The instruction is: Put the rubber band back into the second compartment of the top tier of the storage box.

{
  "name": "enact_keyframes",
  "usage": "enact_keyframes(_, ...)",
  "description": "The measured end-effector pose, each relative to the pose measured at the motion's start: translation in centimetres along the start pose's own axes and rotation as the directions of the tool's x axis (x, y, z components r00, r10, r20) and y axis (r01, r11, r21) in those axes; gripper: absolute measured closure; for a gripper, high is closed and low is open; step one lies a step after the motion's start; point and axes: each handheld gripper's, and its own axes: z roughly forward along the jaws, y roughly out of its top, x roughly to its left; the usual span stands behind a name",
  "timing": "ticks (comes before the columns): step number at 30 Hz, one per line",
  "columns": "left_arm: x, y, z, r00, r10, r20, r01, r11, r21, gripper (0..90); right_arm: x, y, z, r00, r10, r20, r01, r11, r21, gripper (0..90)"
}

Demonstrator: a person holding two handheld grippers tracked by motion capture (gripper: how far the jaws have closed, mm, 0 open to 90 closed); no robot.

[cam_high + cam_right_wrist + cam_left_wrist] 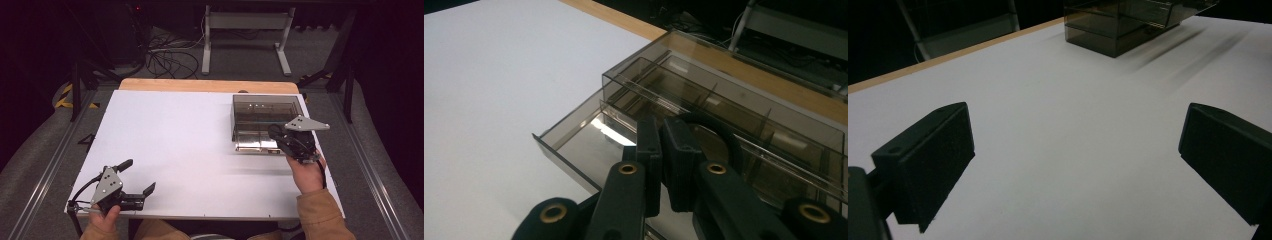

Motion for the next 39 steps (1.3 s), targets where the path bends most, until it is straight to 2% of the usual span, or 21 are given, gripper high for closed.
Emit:
enact_keyframes(10, 0.0, 0.0, 0.0, 1.0000, 0.000, 0.001, 0.000, 1.0000, 0.000, 2.0, -0.6, -0.4, 0.4, 0.9991, 0.028, 0.031, -0.028, 0.999, 0.020, 86.3)
enact_keyframes(39, 0.0, 0.0, 0.0, 1.0000, -0.003, 0.001, 0.003, 1.0000, 0.000, 2.0, -1.1, -1.2, 1.9, 0.9976, 0.064, 0.027, -0.067, 0.992, 0.105, 86.1)
